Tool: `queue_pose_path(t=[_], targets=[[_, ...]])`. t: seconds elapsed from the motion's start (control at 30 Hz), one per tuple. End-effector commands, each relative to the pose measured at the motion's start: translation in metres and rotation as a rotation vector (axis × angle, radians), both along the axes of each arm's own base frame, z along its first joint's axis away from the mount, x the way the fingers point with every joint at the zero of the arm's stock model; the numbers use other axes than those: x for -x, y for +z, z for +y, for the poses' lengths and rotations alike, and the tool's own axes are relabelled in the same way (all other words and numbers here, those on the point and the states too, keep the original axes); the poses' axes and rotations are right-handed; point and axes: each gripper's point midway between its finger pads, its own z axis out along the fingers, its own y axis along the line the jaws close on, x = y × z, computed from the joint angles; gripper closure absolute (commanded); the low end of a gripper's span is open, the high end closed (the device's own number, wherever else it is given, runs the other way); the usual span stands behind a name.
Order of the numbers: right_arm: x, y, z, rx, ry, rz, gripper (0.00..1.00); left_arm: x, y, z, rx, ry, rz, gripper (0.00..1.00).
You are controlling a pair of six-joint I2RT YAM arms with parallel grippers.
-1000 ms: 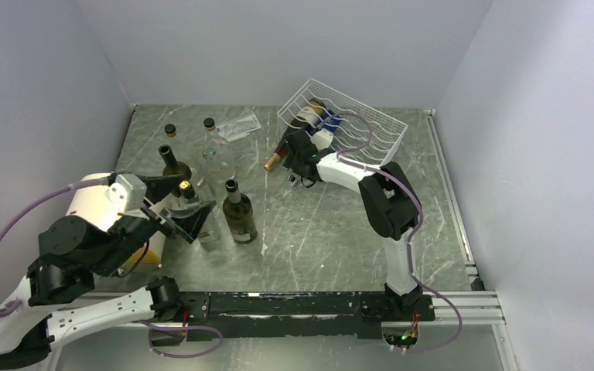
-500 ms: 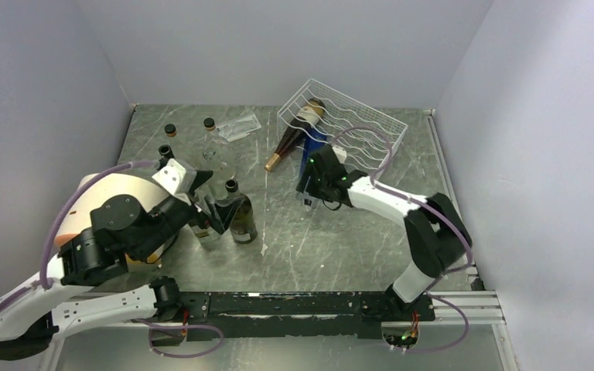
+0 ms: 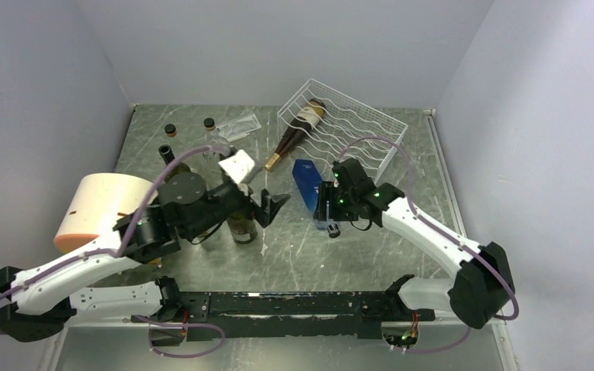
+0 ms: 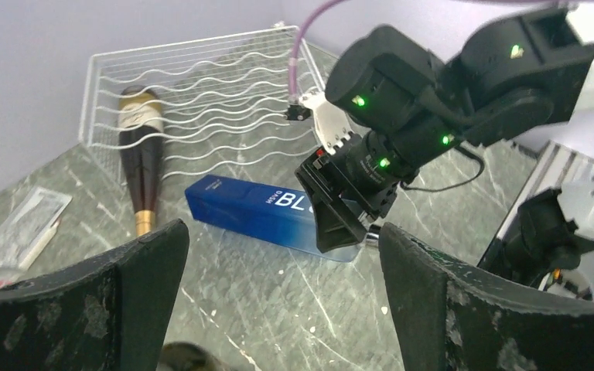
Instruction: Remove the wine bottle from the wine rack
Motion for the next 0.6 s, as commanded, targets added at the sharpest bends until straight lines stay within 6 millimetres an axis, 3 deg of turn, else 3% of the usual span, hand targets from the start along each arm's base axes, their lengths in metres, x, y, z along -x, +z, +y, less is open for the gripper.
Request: queue_pose_path(t=[0.0,0.27,0.4,0.57], targets=[[0.018,0.028,-0.009,-0.002,0.091,-0.023,1.0,0.016,0.008,-0.036,-0.039,-0.21,-0.115,0.05],[0.041,0.036,-0.027,0.022,0.119,0.012,1.0,0.041,-0.062,-0.081,-0.324,-0.418,-0.299,0.07],[0.048,0.043,-0.031,0.02,0.11,0.039,1.0,0.042,-0.104,-0.088,-0.434,-0.421,-0.384,0.06],[0.056,0.051,-0.028,-0.017,0.13,0.052,1.0,0.043,-0.128,-0.101,-0.448,-0.423,-0.468,0.05]])
